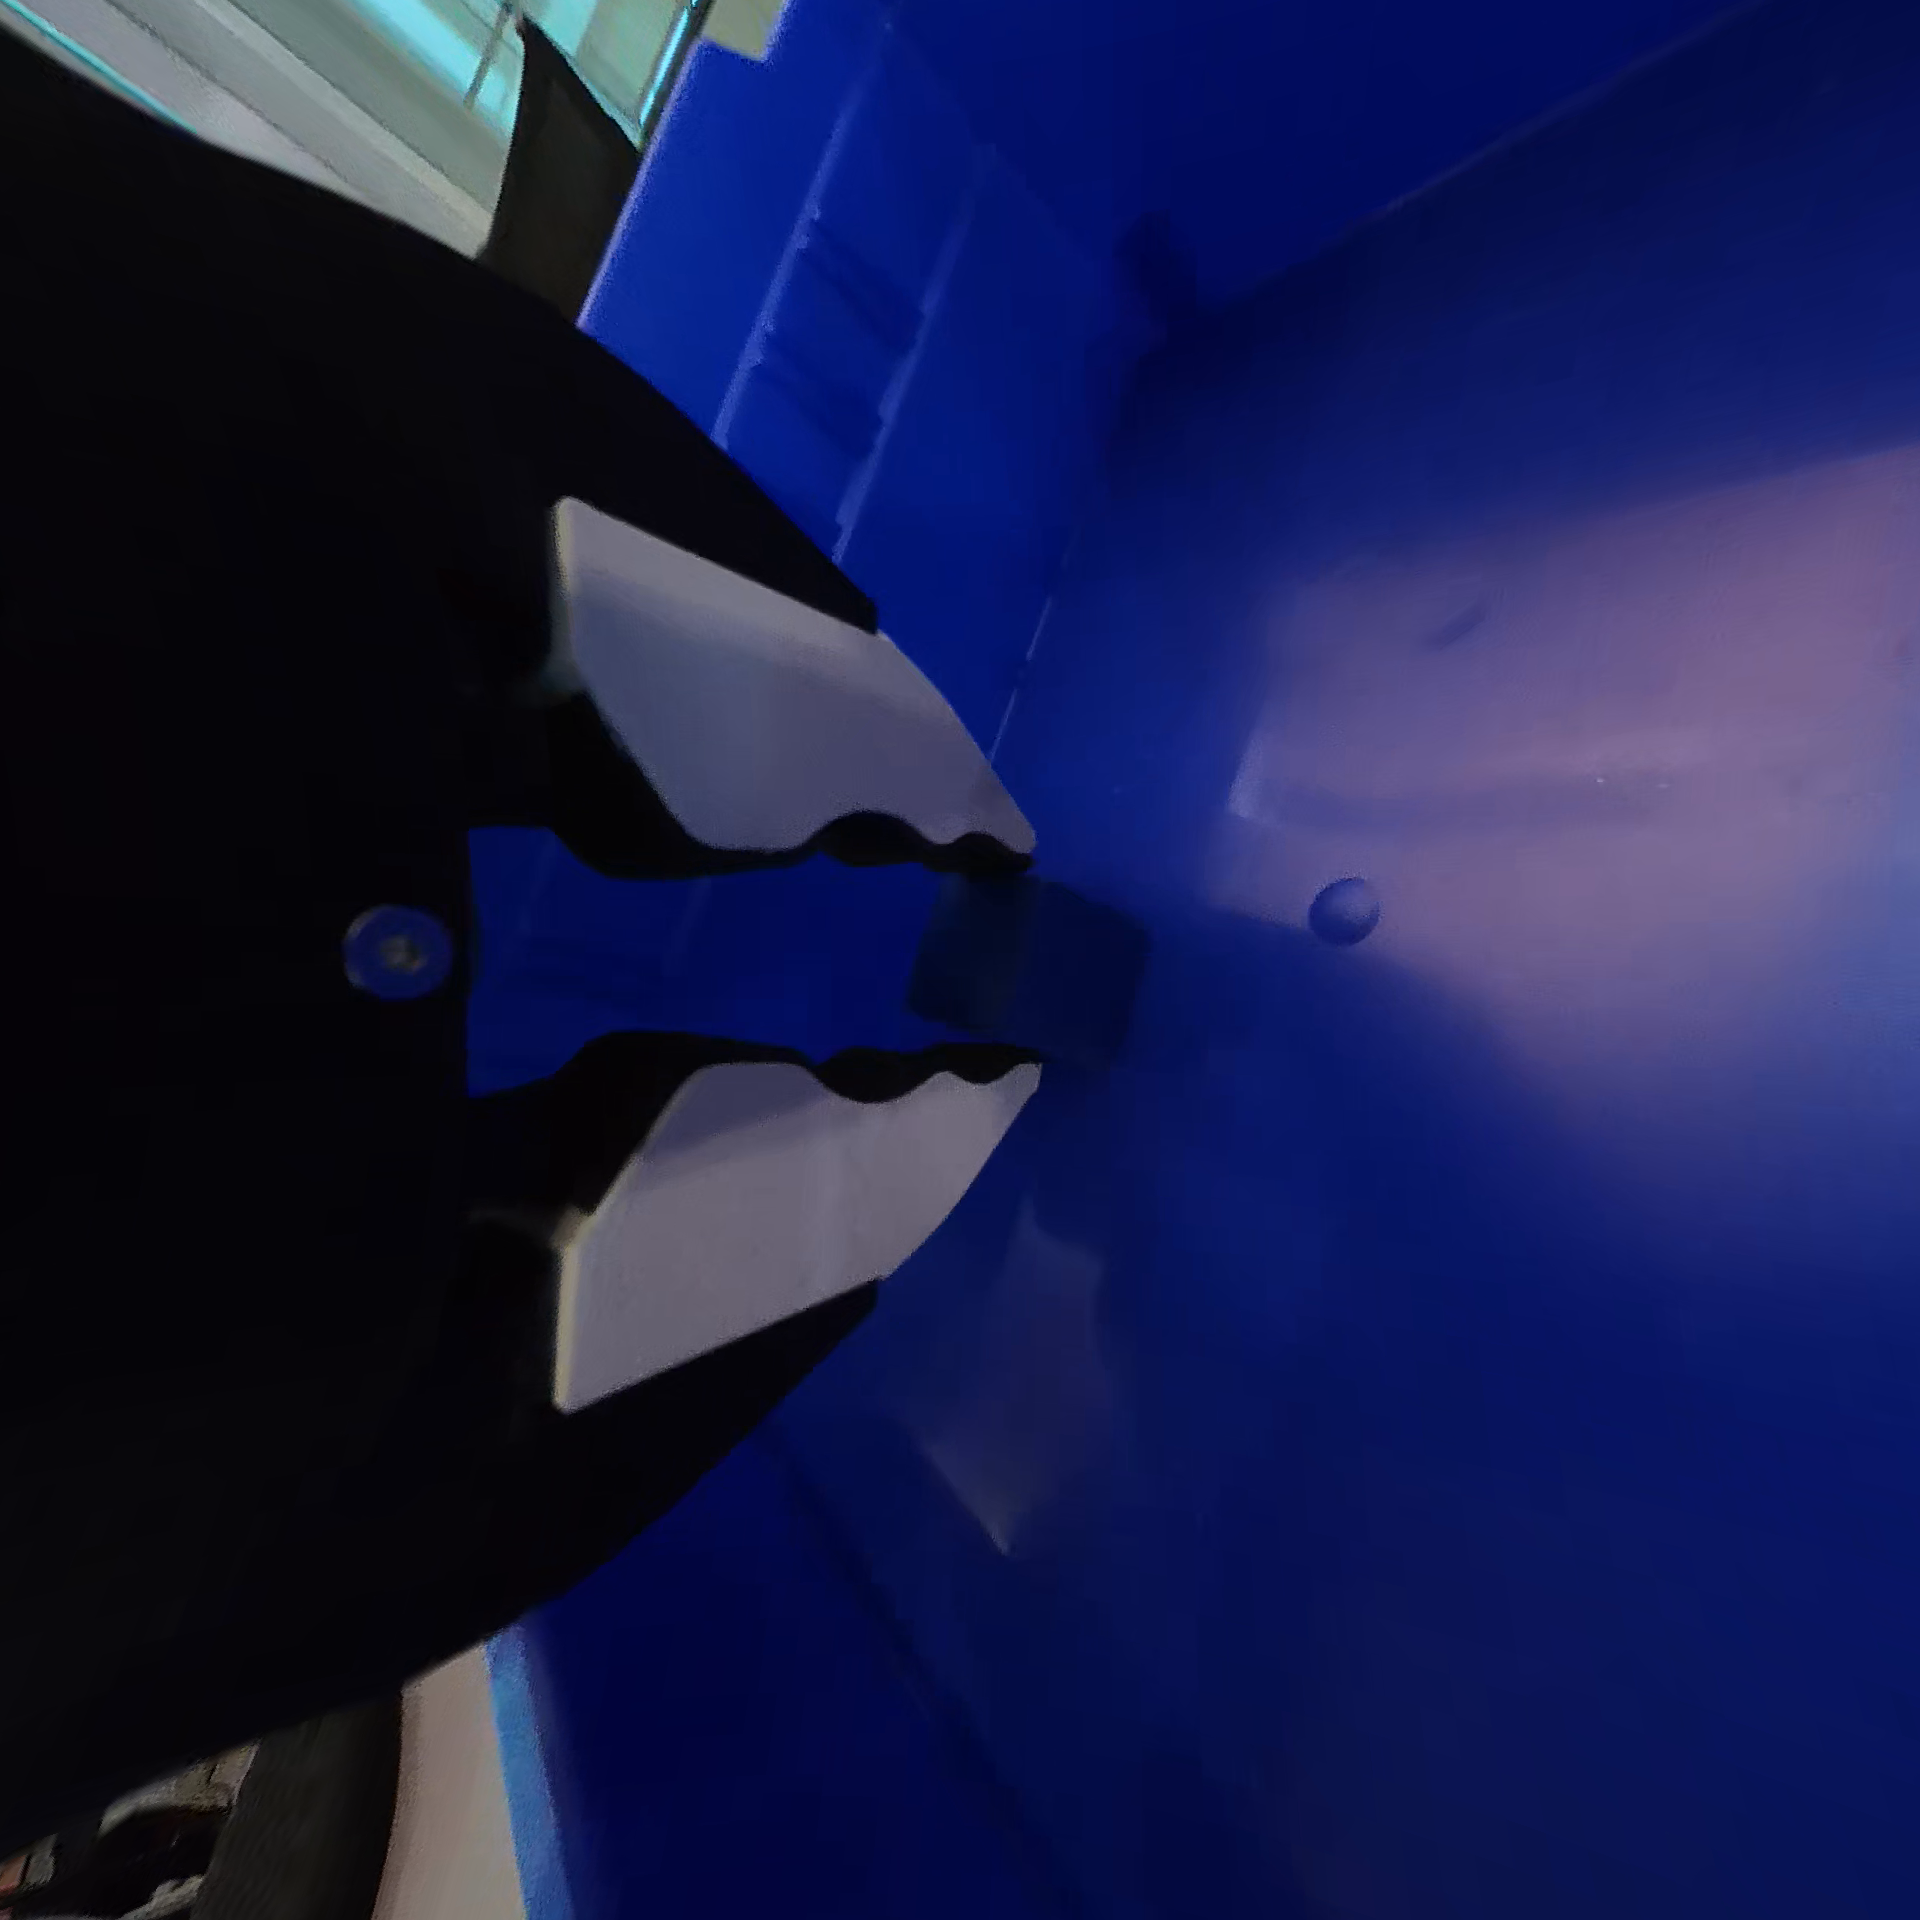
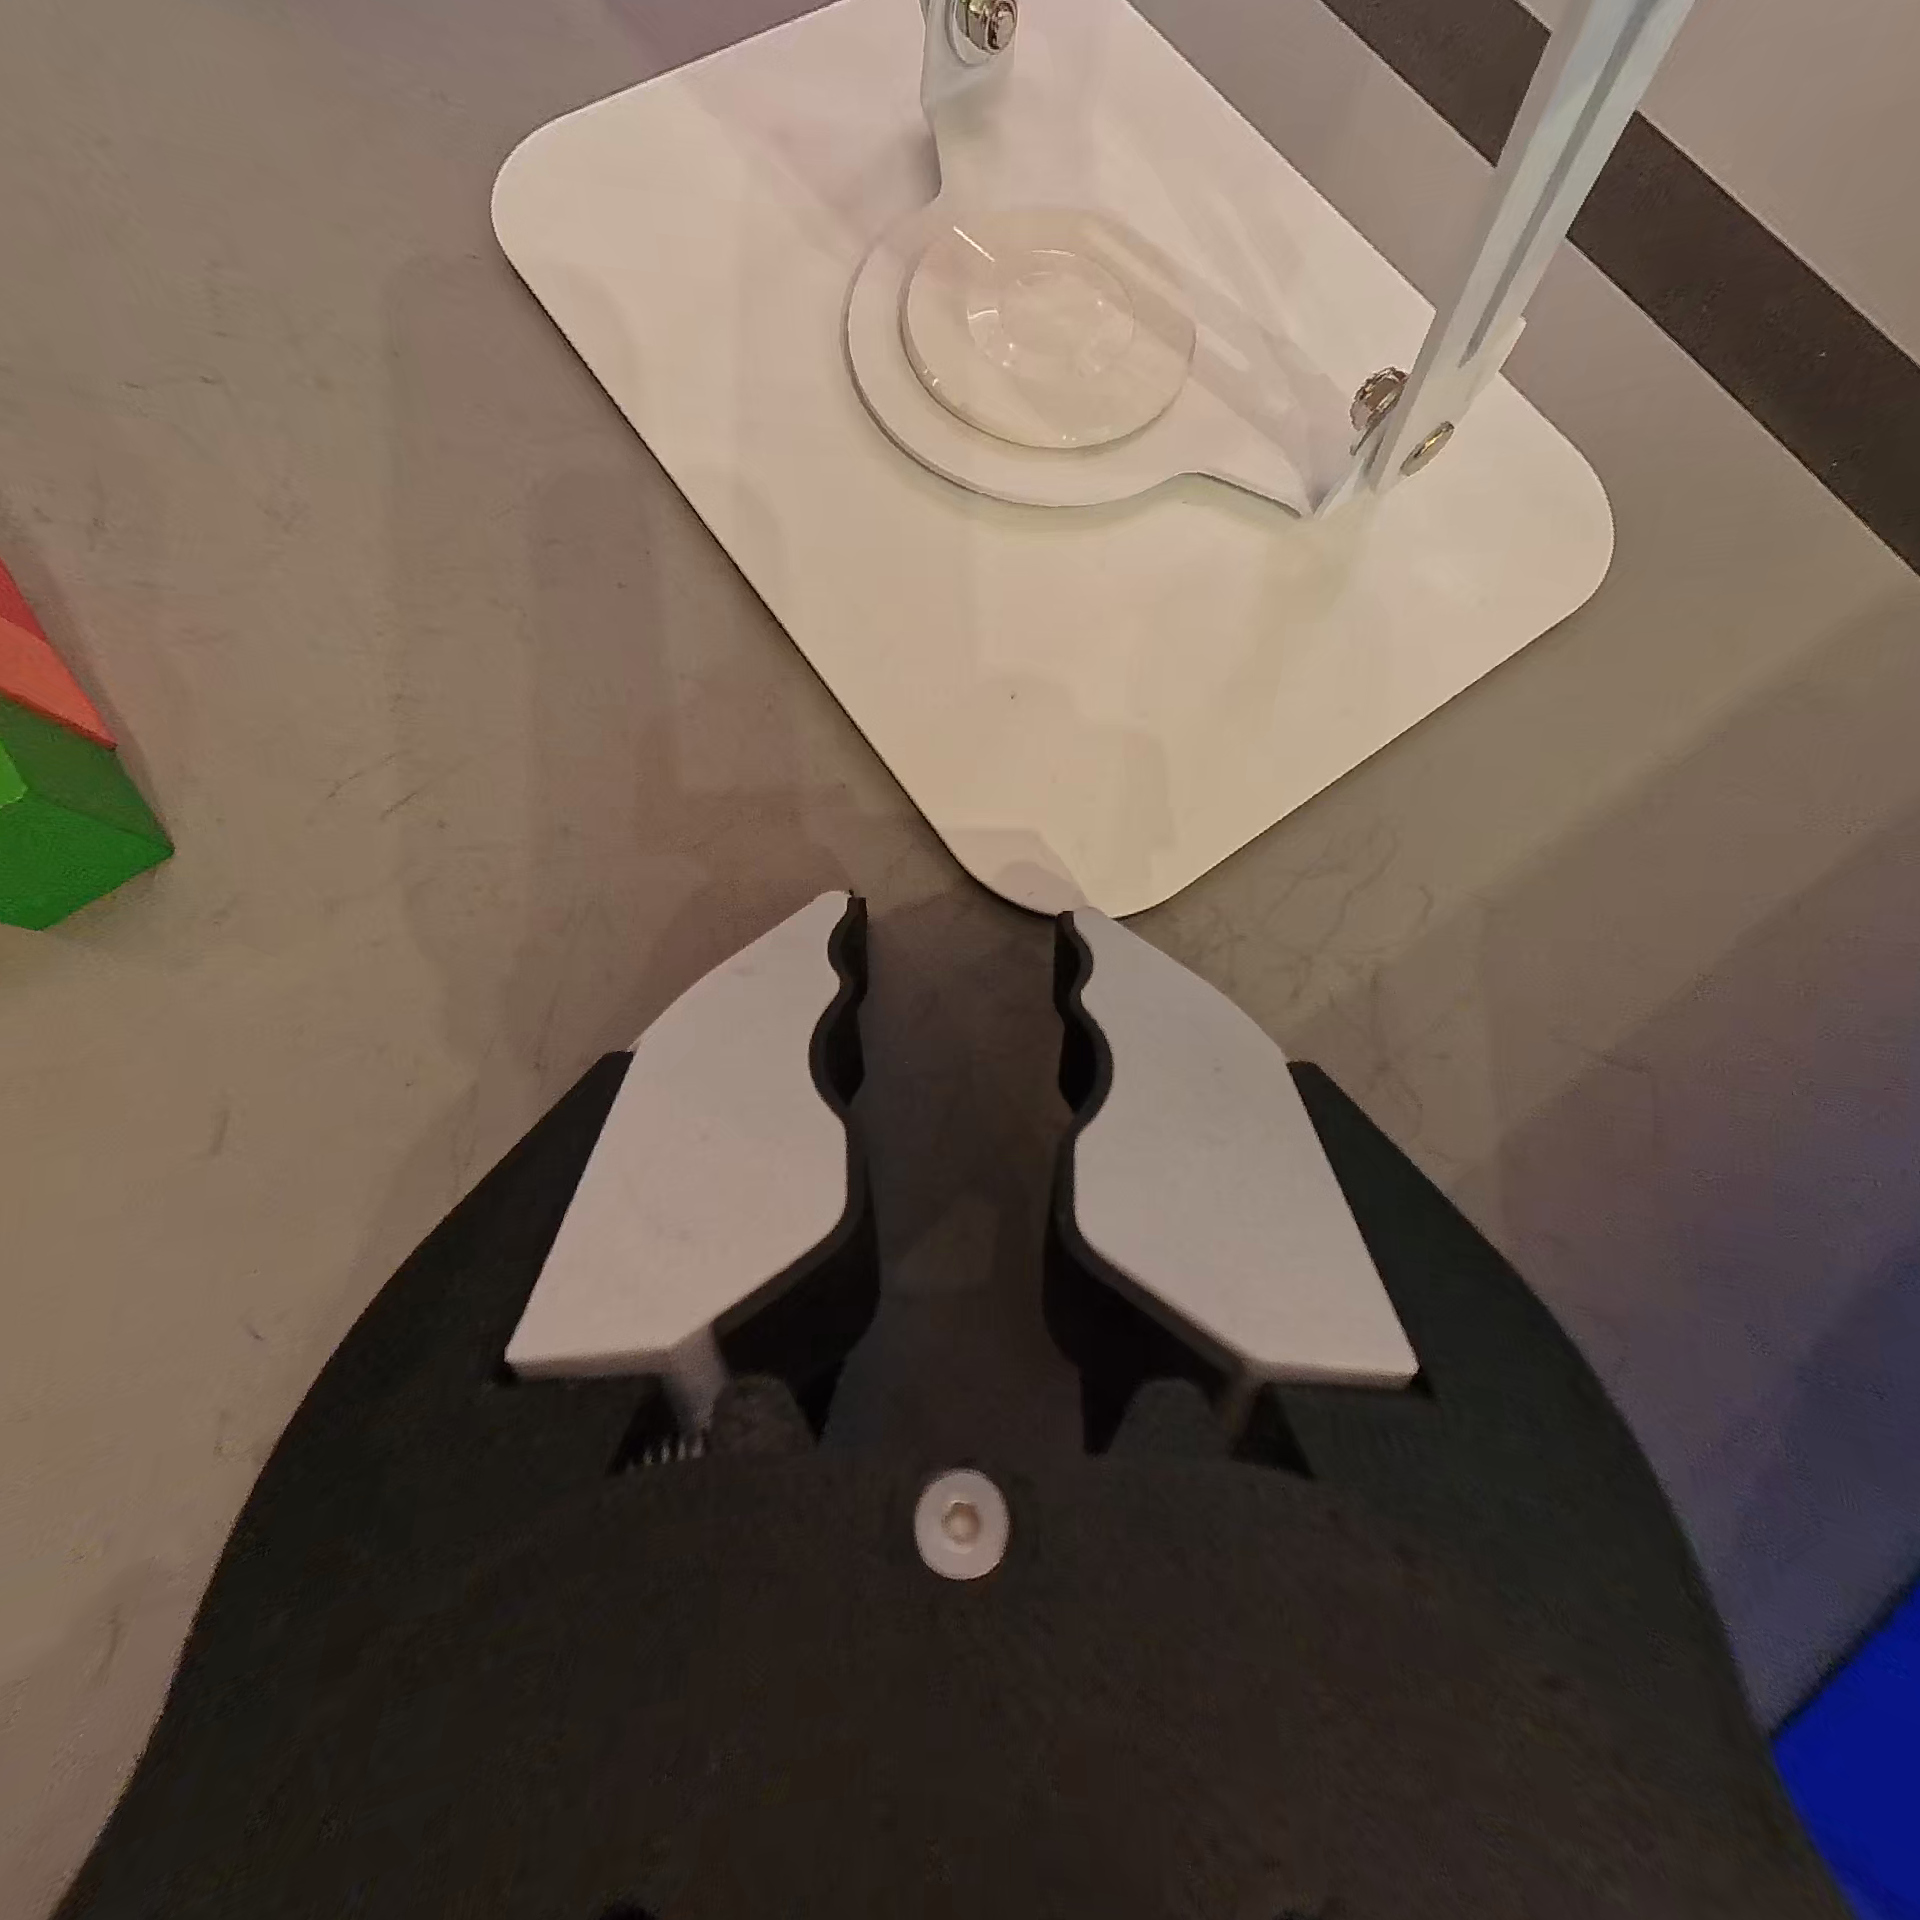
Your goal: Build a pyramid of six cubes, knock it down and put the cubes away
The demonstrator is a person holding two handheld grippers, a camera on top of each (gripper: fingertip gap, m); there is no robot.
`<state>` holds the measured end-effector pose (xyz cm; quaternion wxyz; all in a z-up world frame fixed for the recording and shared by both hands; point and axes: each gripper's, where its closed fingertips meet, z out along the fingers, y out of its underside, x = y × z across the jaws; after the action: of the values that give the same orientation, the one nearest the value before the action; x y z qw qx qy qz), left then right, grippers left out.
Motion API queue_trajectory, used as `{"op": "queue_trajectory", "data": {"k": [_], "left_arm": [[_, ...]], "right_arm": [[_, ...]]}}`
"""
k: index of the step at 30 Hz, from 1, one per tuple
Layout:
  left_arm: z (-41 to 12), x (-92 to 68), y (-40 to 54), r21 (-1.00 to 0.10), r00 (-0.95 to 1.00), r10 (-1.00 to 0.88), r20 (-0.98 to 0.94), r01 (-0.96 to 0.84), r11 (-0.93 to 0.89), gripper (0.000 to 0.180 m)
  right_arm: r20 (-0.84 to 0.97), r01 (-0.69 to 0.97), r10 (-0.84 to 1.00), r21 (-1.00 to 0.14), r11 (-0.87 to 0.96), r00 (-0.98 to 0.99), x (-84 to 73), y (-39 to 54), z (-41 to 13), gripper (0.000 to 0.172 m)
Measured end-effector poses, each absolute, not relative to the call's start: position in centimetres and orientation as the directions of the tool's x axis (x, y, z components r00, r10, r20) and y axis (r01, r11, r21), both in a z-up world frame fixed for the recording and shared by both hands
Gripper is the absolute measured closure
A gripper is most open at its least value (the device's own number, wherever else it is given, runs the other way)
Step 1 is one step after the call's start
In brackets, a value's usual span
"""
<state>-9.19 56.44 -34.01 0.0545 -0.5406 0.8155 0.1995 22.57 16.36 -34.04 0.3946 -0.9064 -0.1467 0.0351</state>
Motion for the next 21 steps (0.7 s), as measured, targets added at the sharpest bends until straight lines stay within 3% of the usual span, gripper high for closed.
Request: {"op": "queue_trajectory", "data": {"k": [6,12,21], "left_arm": [[-31.1,-9.7,53.7,0.228,-0.389,-0.859,-0.332,-0.917,0.327,0.15],[-25.7,-9.8,45.2,0.15,-0.41,-0.821,-0.397,-0.912,0.383,0.151],[-24.7,-3.8,28.5,-0.256,-0.4,-0.832,-0.384,-0.82,0.512,0.152]], "right_arm": [[0.051,0.238,0.294,-0.725,-0.646,0.954,22.6,16.4,-34.0,0.137],[0.054,0.24,0.294,-0.726,-0.645,0.954,22.6,16.4,-34.0,0.137],[0.059,0.242,0.293,-0.727,-0.643,0.954,22.6,16.4,-34.0,0.137]]}}
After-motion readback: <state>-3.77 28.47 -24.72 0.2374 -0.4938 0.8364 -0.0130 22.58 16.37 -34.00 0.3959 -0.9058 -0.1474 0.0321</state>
